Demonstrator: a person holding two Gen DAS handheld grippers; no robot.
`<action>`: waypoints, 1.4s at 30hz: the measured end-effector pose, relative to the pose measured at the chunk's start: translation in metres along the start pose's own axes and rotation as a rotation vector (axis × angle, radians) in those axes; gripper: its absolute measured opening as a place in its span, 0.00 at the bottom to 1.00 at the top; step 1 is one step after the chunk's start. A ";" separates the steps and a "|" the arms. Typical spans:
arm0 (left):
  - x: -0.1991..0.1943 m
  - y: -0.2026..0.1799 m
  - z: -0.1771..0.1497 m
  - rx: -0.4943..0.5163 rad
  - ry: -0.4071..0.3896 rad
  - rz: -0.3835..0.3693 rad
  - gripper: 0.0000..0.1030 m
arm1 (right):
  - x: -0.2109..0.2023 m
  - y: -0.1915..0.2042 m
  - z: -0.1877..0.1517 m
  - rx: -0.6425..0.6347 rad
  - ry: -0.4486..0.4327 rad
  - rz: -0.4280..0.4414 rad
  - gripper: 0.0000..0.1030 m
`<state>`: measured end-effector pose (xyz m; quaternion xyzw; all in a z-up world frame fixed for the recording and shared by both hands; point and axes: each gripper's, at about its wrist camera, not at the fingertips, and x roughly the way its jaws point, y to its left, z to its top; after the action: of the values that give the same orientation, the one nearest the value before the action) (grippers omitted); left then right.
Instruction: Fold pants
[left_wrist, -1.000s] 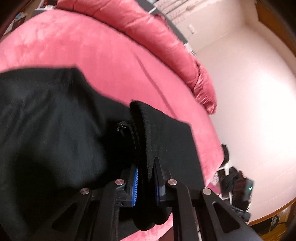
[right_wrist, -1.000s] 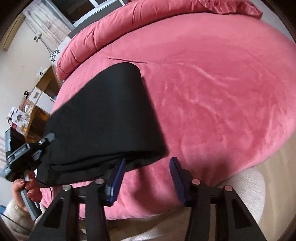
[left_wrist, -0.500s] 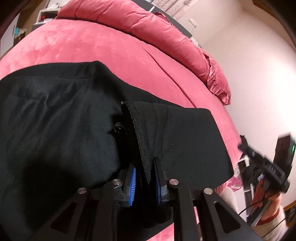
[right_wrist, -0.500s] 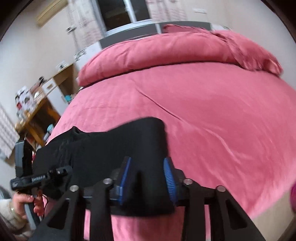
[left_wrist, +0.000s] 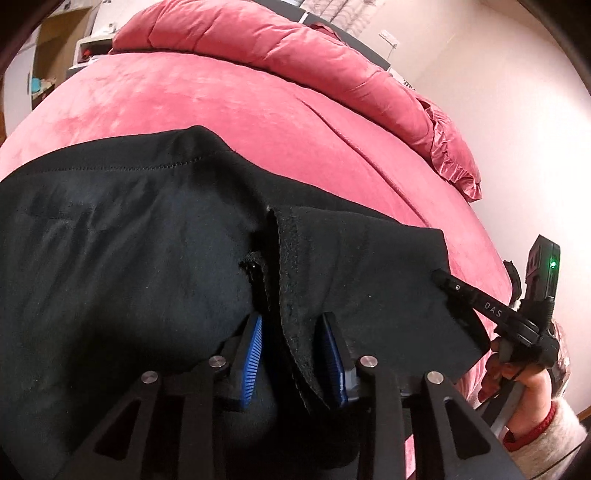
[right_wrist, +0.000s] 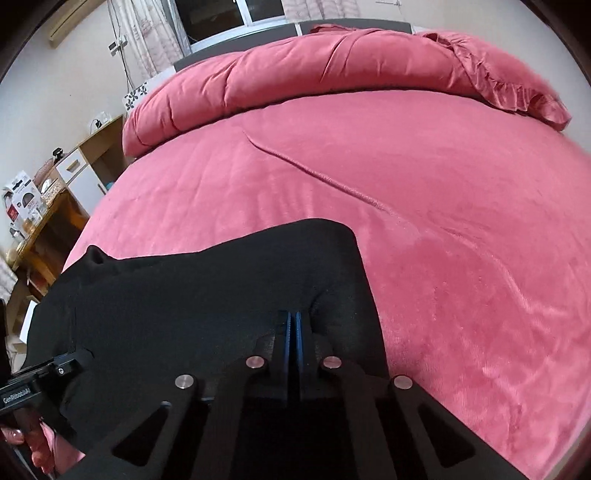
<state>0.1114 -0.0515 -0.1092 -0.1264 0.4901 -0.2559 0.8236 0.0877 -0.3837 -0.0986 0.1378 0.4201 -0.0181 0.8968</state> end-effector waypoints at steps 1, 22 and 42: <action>0.001 -0.003 0.001 -0.005 0.000 -0.006 0.33 | -0.003 0.007 0.000 -0.019 -0.009 -0.033 0.01; -0.151 0.132 -0.066 -0.444 -0.273 0.261 0.55 | -0.011 0.118 -0.065 -0.426 -0.039 0.207 0.31; -0.205 0.193 -0.130 -0.827 -0.293 0.312 0.55 | -0.016 0.113 -0.070 -0.400 -0.045 0.239 0.32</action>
<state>-0.0242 0.2270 -0.1087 -0.4036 0.4426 0.1085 0.7934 0.0413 -0.2581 -0.1028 0.0056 0.3757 0.1689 0.9112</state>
